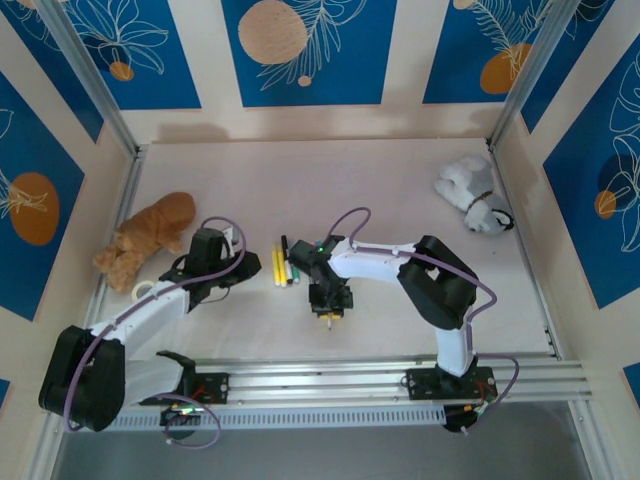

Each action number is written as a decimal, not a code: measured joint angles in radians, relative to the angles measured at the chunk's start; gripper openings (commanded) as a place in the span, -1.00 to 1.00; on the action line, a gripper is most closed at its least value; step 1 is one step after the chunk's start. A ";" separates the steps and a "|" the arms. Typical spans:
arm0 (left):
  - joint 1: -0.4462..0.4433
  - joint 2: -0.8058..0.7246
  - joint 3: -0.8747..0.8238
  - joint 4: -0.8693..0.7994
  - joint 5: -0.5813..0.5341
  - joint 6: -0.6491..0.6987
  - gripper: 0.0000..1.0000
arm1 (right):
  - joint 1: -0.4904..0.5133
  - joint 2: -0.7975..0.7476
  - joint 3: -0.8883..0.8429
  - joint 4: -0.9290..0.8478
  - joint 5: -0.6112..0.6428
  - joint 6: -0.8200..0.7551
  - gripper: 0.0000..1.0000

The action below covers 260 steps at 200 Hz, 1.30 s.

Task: Open the pen caps

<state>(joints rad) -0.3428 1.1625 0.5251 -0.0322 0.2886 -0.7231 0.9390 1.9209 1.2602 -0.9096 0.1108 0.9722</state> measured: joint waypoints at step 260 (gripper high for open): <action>0.127 1.093 1.346 -0.718 -0.345 0.374 -1.00 | -0.587 0.579 1.156 -0.235 0.137 -0.512 -1.00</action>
<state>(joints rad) -0.2157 2.2555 1.8713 -0.7498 -0.0566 -0.3489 0.3519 2.5000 2.4165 -1.1446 0.2478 0.4599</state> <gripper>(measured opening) 0.129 0.064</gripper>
